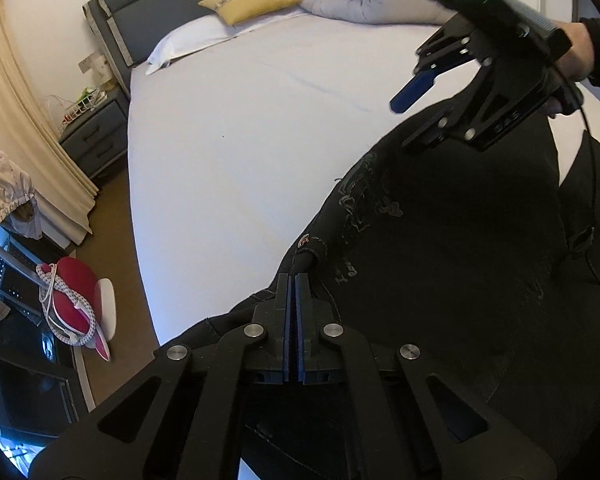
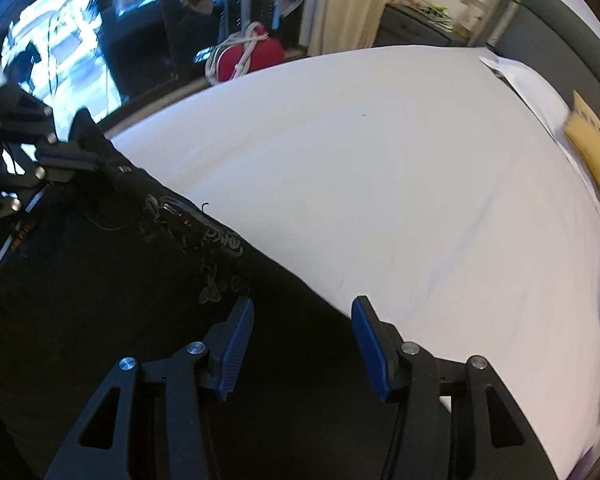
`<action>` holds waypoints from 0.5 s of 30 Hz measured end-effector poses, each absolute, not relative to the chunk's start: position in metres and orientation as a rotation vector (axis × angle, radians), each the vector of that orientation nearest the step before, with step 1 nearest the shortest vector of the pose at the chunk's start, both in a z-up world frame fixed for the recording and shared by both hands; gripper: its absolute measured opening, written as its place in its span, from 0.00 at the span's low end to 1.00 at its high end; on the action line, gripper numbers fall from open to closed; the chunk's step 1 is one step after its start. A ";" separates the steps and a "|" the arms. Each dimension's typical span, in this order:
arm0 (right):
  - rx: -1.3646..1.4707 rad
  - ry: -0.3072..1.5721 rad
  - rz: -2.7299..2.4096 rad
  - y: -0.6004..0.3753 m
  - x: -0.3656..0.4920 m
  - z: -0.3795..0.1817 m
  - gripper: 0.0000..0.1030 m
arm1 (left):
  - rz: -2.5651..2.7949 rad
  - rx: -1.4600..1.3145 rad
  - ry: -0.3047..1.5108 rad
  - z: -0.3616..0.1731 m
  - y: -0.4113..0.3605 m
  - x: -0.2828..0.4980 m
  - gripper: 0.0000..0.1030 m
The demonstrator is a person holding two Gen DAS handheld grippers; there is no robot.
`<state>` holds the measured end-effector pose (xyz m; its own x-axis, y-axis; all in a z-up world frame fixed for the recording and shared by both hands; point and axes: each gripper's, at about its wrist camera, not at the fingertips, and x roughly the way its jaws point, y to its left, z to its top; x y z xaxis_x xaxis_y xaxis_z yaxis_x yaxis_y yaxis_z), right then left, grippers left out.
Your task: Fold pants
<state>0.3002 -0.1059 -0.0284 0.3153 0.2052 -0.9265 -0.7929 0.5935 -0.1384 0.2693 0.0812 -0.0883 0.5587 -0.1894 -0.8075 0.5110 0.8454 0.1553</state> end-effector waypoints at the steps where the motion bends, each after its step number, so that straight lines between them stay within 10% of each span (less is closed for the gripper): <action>1: -0.693 1.063 0.725 -0.102 0.306 -0.034 0.54 | -0.427 0.393 0.887 -0.088 0.079 0.272 0.00; 6: -0.687 1.157 0.753 -0.092 0.330 -0.055 0.51 | -0.423 0.367 0.881 -0.090 0.080 0.277 0.00; 10: -0.648 1.190 0.788 -0.093 0.333 -0.057 0.12 | -0.431 0.359 0.883 -0.092 0.080 0.277 0.00; 15: -0.630 1.088 0.780 -0.103 0.308 -0.033 0.06 | -0.416 0.320 0.877 -0.092 0.085 0.281 0.00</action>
<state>0.3079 -0.1033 -0.0327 0.2554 0.2403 -0.9365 -0.8098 0.5823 -0.0714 0.2805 0.0850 -0.0918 0.5682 -0.2192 -0.7932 0.4759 0.8739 0.0994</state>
